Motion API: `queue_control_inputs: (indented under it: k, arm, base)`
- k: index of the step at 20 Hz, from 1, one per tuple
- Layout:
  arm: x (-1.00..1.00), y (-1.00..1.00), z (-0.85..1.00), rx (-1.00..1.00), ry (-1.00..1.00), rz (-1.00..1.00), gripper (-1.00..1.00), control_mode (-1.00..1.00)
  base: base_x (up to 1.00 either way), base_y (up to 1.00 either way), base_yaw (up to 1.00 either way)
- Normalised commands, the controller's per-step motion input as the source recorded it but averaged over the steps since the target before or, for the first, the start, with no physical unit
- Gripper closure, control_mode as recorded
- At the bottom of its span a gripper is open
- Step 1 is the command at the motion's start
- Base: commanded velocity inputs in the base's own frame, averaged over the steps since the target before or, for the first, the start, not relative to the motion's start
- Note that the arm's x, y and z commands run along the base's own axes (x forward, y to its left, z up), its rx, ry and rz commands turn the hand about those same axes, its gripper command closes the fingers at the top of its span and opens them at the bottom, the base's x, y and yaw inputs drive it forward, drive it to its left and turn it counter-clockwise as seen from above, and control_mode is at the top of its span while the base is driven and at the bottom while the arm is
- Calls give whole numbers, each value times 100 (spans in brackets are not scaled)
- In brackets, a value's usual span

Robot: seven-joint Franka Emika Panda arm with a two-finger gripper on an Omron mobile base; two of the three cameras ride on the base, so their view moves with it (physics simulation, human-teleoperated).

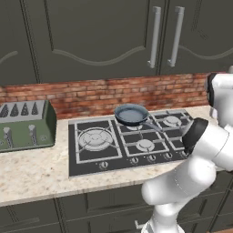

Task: Pick up the butter stick and place it in the pan. Then turn on the burner for the pan.

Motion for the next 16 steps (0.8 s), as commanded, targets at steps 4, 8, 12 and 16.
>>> queue_control_inputs:
  k: [4,8,12,16]
  arm:
    - [0,-27,-14,1,7,-7,-100,-100]
    - [7,-42,-7,3,7,-7,-100,-100]
    - [9,-45,-14,3,5,-5,-100,-100]
    - [16,-55,-24,11,1,-5,-100,-100]
  base:
    - [0,0,0]
    - [0,0,0]
    - [0,0,0]
    - [0,0,0]
